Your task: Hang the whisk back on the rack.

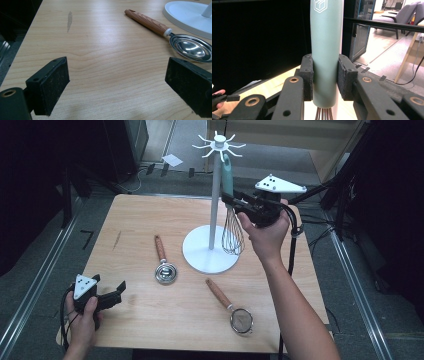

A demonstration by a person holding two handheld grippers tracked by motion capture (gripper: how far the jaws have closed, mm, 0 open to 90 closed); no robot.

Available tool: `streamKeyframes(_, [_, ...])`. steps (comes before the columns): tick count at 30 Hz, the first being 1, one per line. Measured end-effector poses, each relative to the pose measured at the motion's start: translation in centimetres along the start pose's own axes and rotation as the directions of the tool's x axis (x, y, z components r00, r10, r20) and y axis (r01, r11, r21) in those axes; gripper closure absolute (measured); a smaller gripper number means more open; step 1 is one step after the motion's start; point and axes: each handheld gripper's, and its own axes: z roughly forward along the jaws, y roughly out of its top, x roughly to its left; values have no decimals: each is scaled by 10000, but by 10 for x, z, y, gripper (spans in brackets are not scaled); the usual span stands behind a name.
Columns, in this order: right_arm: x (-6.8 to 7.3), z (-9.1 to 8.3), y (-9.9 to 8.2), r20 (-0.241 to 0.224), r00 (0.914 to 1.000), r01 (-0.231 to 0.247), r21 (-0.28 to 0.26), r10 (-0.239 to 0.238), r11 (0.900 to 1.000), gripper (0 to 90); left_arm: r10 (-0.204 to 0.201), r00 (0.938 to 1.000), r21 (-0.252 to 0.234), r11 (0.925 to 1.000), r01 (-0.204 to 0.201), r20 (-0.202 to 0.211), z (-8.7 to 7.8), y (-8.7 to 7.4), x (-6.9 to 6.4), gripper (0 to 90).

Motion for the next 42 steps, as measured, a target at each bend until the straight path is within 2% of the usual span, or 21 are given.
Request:
streamKeyframes(8, [1, -6, 0, 95, 10000, 1, -212, 1, 9998, 712, 5, 10000, 0, 10000, -5, -5, 0, 0, 0, 59])
streamKeyframes(12, [2, -17, -3, 156, 9998, 87, -527, -79, 9986, 712, -20, 10000, -8, 10000, 20, 23, 0, 0, 0, 59])
streamKeyframes(13, [4, -23, -1, 276, 9992, 309, -638, -292, 9975, 712, -31, 10000, -6, 10000, 31, 13, 0, 0, 0, 59])
streamKeyframes(15, [5, -28, 2, 368, 9987, 366, -665, -342, 9971, 712, -18, 10000, 2, 10000, 18, -6, 0, 0, 0, 59])
streamKeyframes(18, [2, -32, 5, 424, 9988, 279, -784, -247, 9965, 712, 17, 10000, 19, 10000, -17, -37, 0, 0, 0, 59])
streamKeyframes(21, [-7, -36, 9, 393, 9992, -5, -884, 39, 9961, 712, 19, 10000, 13, 10000, -19, -56, 0, 0, 0, 59])
streamKeyframes(25, [-11, -33, 8, 424, 9989, -166, -789, 200, 9967, 712, 11, 10000, 19, 10000, -11, -46, 0, 0, 0, 59])
streamKeyframes(29, [-12, -30, 5, 67, 9996, -253, -832, 259, 9962, 712, -7, 10000, 14, 10000, 7, -21, 0, 0, 0, 59])
streamKeyframes(32, [-11, -27, 4, 80, 9999, -146, -731, 152, 9972, 712, 2, 10000, 14, 10000, -2, -13, 0, 0, 0, 59])
streamKeyframes(42, [-13, -19, 5, -222, 9990, -405, -584, 392, 9975, 712, 28, 10000, 13, 10000, -28, -23, 0, 0, 0, 59])
